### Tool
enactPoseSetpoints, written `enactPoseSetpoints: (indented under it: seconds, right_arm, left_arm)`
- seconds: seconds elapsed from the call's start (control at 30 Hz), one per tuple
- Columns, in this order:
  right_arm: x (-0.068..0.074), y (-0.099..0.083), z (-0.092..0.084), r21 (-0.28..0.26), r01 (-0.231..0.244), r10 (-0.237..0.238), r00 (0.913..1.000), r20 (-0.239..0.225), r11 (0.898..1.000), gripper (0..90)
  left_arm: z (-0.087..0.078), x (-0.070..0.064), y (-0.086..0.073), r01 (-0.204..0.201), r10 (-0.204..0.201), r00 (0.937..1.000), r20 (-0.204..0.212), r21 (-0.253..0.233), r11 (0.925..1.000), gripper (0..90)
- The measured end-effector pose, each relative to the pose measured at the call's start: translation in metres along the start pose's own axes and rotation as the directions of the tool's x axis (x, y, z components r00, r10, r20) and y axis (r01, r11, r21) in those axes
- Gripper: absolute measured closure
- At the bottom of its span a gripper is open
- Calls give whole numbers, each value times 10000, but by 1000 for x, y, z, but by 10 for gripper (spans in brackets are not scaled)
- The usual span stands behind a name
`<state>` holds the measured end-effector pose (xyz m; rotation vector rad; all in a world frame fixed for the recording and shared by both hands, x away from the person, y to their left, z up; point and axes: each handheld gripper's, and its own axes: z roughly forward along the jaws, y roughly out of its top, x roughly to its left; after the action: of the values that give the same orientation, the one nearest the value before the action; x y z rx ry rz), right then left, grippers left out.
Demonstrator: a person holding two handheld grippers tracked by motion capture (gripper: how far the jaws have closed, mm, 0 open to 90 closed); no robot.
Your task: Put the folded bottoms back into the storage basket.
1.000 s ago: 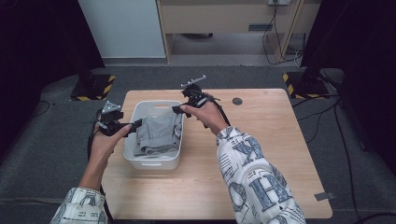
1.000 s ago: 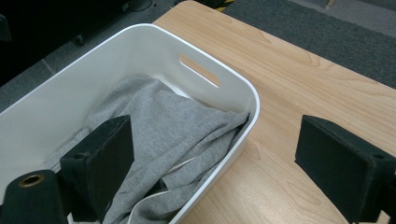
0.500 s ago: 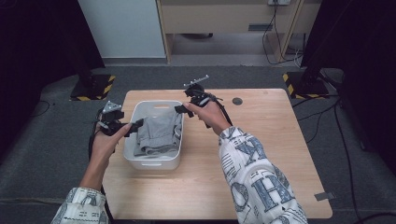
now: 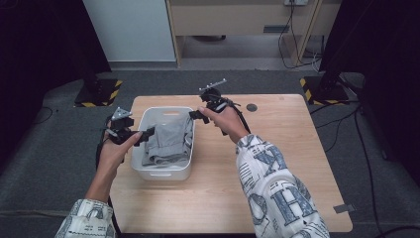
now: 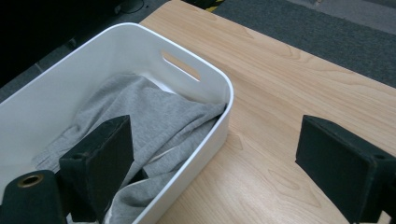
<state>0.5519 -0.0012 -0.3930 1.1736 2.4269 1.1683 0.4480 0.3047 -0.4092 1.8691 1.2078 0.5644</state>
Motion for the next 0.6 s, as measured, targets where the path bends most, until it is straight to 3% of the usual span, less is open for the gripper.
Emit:
enactPoseSetpoints:
  seconds: [0.6]
  right_arm:
    - [-26,-11,-23,-285,-226,230,9997,118,9993,112]
  left_arm:
    - [1,-10,0,-199,199,9998,-7,152,9997,30]
